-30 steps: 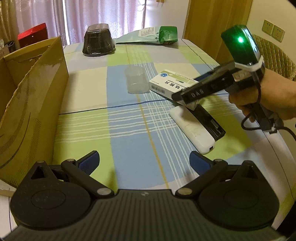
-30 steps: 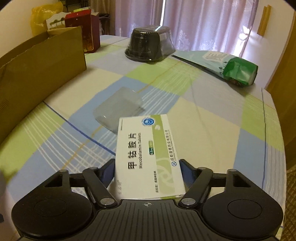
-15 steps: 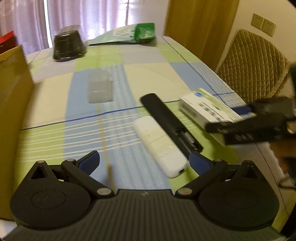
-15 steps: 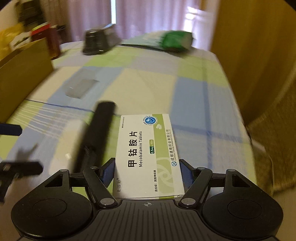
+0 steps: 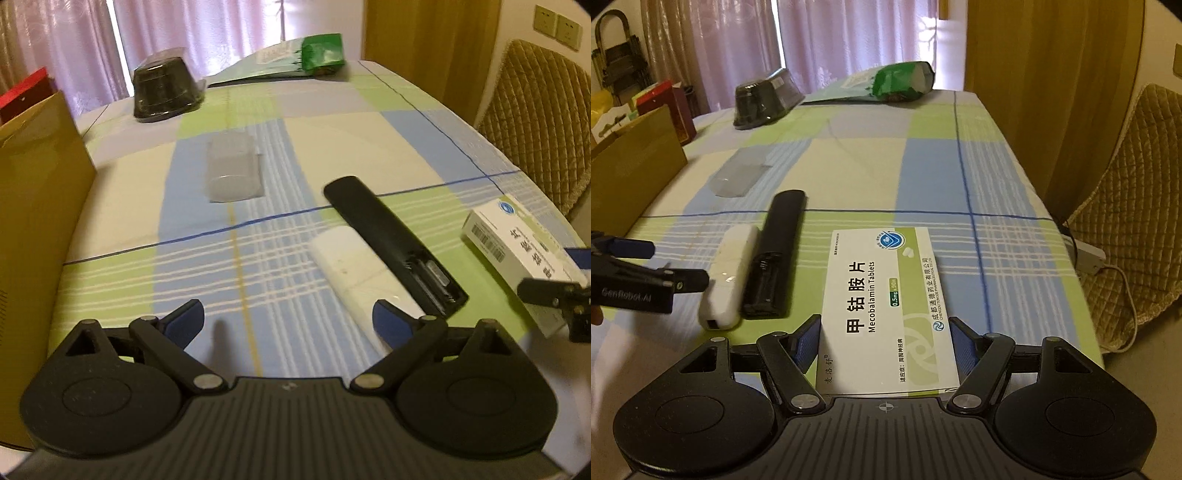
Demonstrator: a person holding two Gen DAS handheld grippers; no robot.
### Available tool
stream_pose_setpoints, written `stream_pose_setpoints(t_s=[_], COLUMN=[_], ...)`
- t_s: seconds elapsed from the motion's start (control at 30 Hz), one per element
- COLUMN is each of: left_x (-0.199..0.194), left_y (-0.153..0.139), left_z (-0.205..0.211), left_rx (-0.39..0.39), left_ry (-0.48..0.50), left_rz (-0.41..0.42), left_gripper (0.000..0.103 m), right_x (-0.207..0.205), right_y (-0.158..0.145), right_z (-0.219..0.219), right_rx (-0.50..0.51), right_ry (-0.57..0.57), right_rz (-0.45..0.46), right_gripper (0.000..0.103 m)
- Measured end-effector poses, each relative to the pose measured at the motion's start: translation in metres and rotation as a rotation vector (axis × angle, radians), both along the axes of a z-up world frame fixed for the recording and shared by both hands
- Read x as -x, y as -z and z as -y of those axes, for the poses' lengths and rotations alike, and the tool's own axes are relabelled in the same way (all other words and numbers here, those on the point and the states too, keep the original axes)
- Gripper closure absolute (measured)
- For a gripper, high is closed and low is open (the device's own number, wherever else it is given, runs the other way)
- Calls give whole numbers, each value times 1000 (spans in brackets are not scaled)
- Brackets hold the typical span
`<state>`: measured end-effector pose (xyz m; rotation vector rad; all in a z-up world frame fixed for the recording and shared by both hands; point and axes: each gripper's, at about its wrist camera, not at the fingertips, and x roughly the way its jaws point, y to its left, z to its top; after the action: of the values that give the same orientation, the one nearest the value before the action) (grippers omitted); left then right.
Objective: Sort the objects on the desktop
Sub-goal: 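Grasp the white plastic device with the left tool while the right tool holds the Mecobalamin box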
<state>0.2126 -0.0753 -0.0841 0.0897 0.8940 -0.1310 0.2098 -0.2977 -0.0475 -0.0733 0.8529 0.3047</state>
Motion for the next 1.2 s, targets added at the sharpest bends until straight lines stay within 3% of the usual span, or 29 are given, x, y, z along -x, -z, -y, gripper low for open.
stream_pose_setpoints(t_s=[0.17,0.3,0.47,0.83,0.9,1.03,1.2], left_x=[-10,-14,-4,-24,-23,-13,31], left_y=[-1,7,9,9,8,5,1], left_z=[15,31,16,18,17,9,-13], left_rx=[58,-4,-43,18,21,24,3], left_ry=[50,74,65,140,147,149,156], left_rz=[-23,-30,-30,-26,-32,-49,-65], left_gripper=[9,9,10,46,68,68,68], right_x=[3,7,12,17,17,21,34], right_y=[3,3,3,10,11,12,9], right_z=[-5,-3,-1,-6,-6,-9,-20], right_rx=[-17,-18,-24,-39,-41,-46,-58], right_ry=[19,31,35,30,29,22,-5], right_rz=[-10,-13,-9,-5,-3,-3,-17], right_gripper=[32,32,32,32,32,33,33])
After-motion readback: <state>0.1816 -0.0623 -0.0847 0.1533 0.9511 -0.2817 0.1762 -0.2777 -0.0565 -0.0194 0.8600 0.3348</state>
